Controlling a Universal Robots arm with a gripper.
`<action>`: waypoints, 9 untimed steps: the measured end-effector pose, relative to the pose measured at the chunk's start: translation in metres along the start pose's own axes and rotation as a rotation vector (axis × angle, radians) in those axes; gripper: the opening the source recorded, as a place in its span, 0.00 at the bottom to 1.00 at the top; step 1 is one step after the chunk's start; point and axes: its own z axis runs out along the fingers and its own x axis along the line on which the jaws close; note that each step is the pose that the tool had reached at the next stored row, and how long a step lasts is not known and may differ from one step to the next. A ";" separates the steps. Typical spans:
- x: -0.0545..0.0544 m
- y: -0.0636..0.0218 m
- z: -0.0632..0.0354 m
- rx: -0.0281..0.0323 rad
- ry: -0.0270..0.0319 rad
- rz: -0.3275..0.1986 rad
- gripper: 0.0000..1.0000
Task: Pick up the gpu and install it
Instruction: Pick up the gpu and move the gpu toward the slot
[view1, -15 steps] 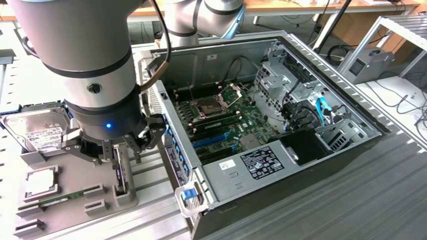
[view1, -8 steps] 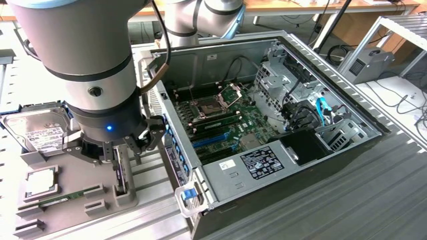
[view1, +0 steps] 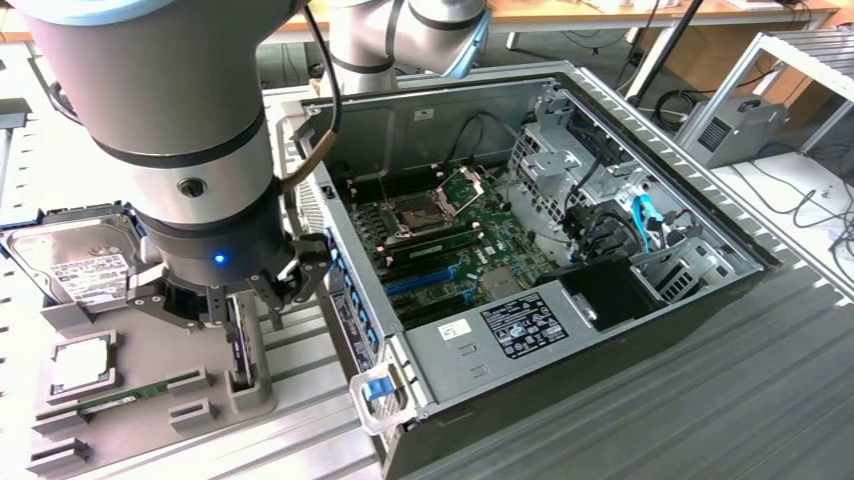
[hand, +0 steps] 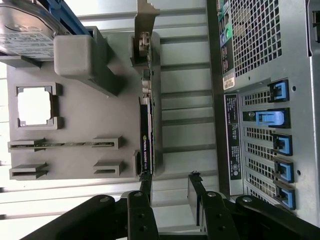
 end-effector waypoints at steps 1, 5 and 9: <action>0.000 0.0000 0.0002 0.0000 0.0000 0.000 0.42; 0.000 -0.0001 0.0013 0.0000 0.0000 0.000 0.42; 0.000 -0.0001 0.0031 0.0000 -0.0001 0.000 0.42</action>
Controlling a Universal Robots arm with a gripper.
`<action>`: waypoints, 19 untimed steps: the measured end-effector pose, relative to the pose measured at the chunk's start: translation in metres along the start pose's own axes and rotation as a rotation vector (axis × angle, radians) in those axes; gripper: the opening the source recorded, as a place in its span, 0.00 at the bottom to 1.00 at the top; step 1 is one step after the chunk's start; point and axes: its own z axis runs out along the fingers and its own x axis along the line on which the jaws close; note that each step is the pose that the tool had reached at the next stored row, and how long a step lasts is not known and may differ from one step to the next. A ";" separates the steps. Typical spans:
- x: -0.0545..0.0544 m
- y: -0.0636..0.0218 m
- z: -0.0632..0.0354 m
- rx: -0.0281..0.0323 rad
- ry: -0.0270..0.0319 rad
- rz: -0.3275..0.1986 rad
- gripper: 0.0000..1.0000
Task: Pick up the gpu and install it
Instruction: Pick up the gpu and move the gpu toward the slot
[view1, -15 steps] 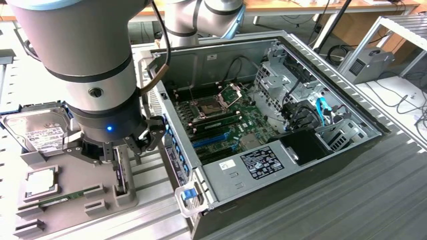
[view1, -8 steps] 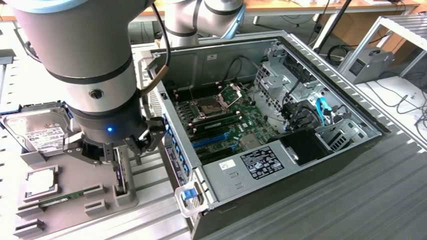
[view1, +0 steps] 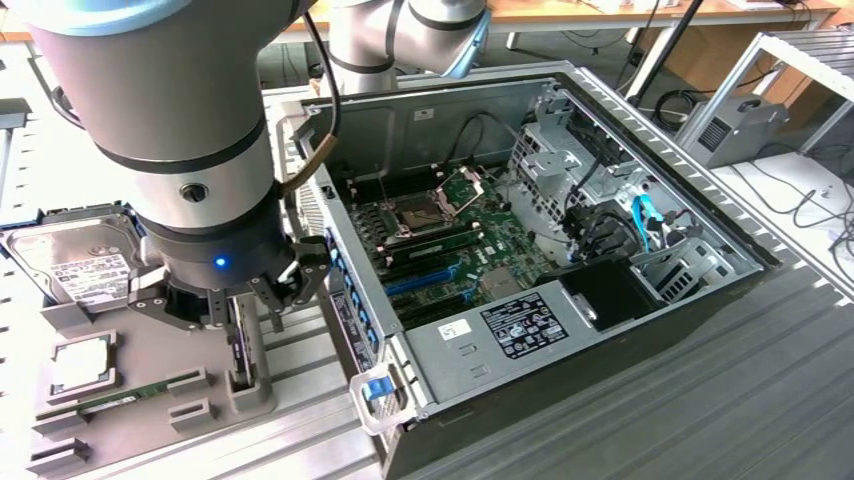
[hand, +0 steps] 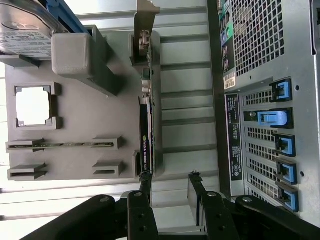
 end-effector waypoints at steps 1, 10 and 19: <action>0.000 0.0000 0.0003 0.0000 0.0000 0.000 0.42; 0.000 -0.0001 0.0029 0.0001 0.0001 0.000 0.42; 0.000 -0.0002 0.0058 0.0000 0.0000 0.000 0.42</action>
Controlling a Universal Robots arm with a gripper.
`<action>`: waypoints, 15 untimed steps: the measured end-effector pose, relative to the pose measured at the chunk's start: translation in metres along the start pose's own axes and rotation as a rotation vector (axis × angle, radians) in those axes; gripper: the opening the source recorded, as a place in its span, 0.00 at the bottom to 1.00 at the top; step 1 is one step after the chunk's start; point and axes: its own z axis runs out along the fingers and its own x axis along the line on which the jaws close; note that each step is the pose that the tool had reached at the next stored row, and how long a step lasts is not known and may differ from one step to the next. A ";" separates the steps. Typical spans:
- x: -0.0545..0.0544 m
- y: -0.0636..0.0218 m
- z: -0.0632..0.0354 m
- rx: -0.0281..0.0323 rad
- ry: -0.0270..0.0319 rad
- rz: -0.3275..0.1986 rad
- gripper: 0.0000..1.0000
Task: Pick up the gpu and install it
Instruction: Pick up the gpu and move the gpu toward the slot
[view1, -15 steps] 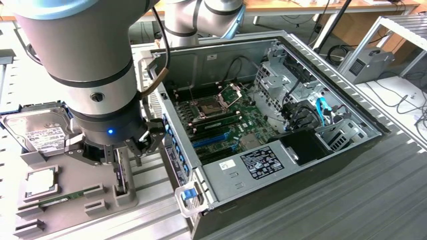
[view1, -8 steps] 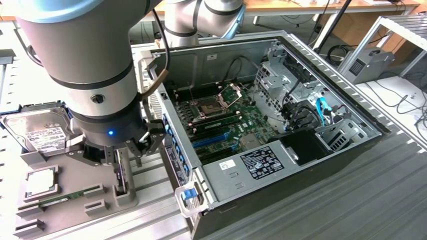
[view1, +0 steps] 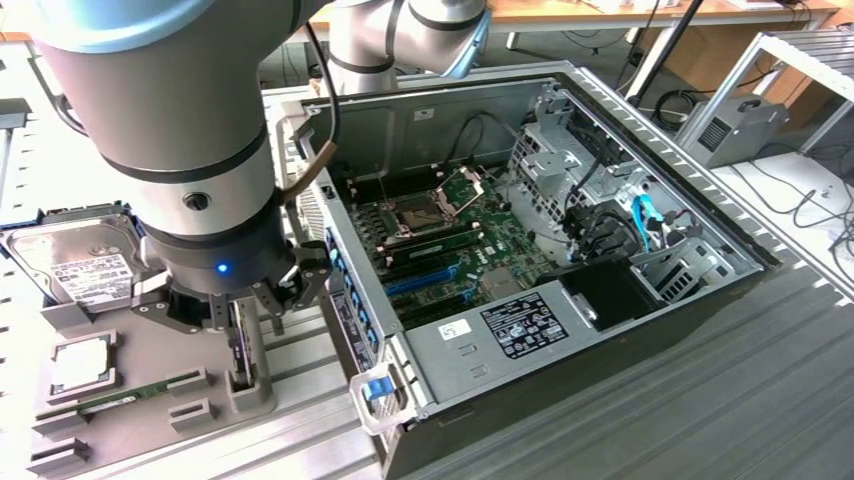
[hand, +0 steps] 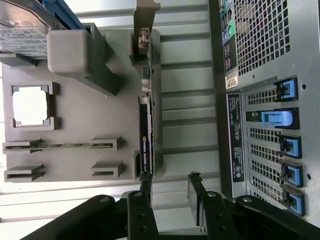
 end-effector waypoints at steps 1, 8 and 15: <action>0.000 0.0000 0.0003 0.0000 0.0000 0.000 0.42; 0.000 -0.0001 0.0027 0.0000 0.0000 0.000 0.42; 0.000 -0.0002 0.0045 0.0000 0.0000 0.000 0.42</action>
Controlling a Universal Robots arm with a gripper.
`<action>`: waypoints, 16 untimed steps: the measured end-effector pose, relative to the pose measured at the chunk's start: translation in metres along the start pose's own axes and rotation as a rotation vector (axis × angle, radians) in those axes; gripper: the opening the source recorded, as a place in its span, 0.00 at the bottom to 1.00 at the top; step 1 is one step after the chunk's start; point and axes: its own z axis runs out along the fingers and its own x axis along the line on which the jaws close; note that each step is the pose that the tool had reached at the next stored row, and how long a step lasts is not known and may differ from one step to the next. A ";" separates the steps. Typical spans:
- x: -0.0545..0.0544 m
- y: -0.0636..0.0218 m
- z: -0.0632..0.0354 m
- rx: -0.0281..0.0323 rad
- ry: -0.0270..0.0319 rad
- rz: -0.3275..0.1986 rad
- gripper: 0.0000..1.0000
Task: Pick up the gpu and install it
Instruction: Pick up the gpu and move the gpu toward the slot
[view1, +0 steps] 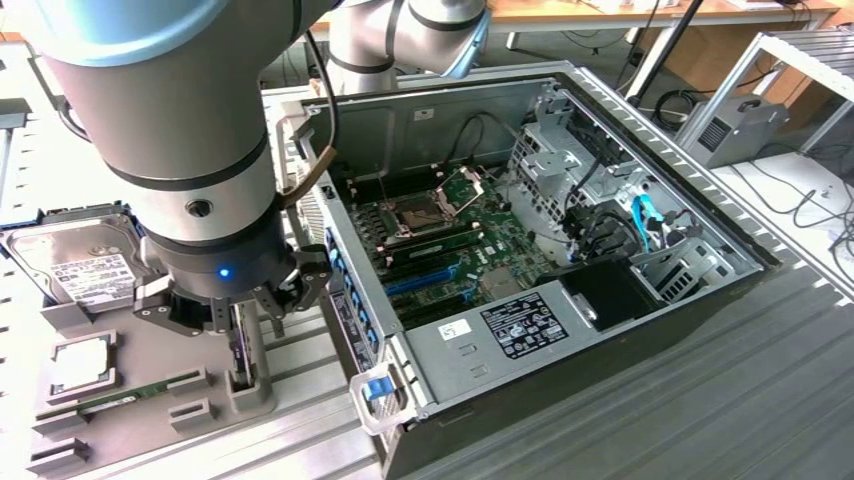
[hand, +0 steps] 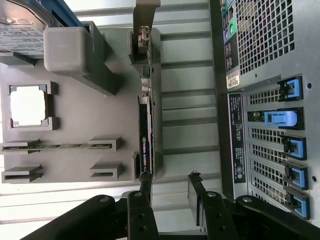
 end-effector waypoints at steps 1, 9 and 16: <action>0.000 0.0000 0.0003 0.0000 0.0000 0.000 0.42; 0.000 -0.0001 0.0026 0.0000 0.0000 0.000 0.42; 0.000 -0.0003 0.0060 0.0000 0.0000 0.000 0.42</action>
